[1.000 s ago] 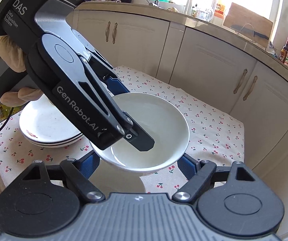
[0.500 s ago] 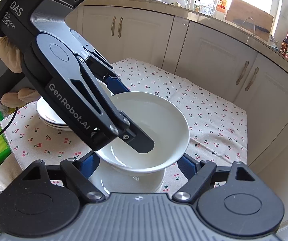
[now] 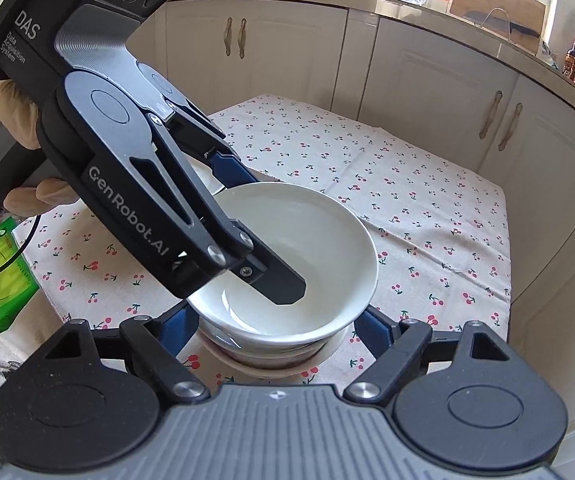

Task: Organize plates and bowls
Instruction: 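Lower the pink-flower bowl onto the plates and open the right tool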

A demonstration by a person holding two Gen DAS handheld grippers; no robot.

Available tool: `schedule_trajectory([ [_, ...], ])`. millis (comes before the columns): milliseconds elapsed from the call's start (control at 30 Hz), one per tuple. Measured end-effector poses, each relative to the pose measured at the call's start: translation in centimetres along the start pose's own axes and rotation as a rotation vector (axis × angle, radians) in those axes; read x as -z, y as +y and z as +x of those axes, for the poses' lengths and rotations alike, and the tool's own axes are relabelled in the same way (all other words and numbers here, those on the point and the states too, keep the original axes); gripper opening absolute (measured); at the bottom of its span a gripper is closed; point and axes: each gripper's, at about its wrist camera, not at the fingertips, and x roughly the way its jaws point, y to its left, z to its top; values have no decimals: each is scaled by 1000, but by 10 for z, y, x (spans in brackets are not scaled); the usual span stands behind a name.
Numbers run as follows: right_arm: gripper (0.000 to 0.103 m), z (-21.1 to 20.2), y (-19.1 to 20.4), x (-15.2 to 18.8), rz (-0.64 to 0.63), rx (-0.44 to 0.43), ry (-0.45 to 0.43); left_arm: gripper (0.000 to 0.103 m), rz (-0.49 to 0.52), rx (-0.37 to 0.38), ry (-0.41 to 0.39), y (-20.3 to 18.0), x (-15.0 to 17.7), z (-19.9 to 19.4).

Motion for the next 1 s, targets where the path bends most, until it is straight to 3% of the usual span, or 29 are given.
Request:
schedule_trajectory([
  [767, 88, 3, -2, 2, 48, -28, -6, 76, -12, -1, 0, 5, 5, 10],
  [1000, 100, -2, 0, 6, 39, -39, -37, 80, -14, -2, -18, 6, 7, 6],
])
